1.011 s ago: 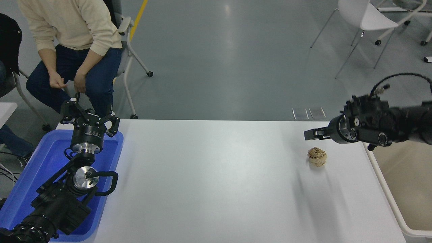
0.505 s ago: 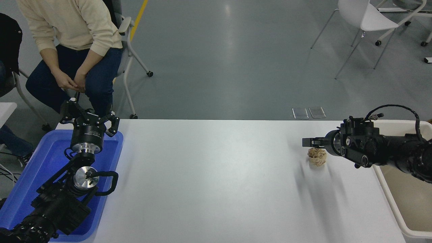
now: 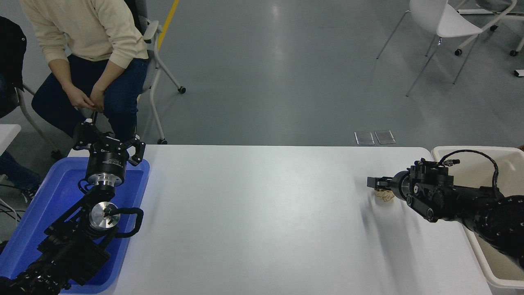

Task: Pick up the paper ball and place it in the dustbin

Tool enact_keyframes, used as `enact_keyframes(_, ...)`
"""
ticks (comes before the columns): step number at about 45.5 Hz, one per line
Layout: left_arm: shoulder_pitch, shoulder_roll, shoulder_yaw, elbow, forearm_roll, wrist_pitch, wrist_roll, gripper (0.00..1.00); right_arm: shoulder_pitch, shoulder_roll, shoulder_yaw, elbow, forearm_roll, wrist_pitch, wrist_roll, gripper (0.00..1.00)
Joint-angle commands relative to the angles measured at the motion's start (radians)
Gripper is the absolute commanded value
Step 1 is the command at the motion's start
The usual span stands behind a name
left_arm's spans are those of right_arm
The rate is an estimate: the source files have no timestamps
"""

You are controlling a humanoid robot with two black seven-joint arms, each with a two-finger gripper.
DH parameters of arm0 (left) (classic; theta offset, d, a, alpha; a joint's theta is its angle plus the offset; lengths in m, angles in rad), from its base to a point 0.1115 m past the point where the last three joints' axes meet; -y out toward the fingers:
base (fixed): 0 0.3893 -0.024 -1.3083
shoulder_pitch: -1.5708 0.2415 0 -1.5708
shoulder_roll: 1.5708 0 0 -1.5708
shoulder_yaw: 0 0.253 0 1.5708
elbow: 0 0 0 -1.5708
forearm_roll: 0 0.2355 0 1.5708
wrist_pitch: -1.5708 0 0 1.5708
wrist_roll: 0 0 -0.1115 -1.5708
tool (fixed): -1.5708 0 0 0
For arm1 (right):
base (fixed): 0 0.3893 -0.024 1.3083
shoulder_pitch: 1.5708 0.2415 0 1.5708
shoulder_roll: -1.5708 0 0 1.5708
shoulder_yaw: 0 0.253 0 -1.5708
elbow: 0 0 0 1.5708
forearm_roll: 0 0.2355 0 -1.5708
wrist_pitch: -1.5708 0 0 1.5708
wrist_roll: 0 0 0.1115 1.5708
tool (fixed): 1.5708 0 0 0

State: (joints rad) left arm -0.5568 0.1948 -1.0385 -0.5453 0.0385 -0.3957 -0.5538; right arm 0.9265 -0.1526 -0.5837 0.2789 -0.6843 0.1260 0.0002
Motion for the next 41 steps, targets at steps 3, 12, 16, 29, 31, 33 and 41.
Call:
enact_keyframes(3,0.000,0.000,0.000,-0.001,0.000,0.000,0.000,0.99,-0.029,0.011,0.041,-0.017,-0.018,-0.003,0.000,0.97)
enact_keyframes(12,0.000,0.000,0.000,0.001,0.000,0.000,0.000,0.99,-0.037,0.022,0.068,-0.018,-0.020,-0.003,-0.002,0.86)
enact_keyframes(16,0.000,0.000,0.000,-0.001,0.000,0.000,0.000,0.99,-0.041,0.027,0.076,-0.021,-0.020,-0.003,-0.002,0.76)
enact_keyframes(29,0.000,0.000,0.000,0.001,0.000,0.000,0.000,0.99,-0.041,0.030,0.102,-0.038,-0.032,-0.003,-0.006,0.24)
enact_keyframes(31,0.000,0.000,0.000,0.001,0.000,0.000,0.000,0.99,-0.041,0.030,0.104,-0.038,-0.034,-0.003,-0.006,0.22)
enact_keyframes(33,0.000,0.000,0.000,0.001,0.000,0.000,0.000,0.99,-0.041,0.028,0.108,-0.038,-0.034,-0.003,-0.006,0.21)
enact_keyframes(41,0.000,0.000,0.000,-0.001,0.000,0.000,0.000,0.99,-0.032,0.021,0.114,-0.032,-0.034,0.000,-0.005,0.16)
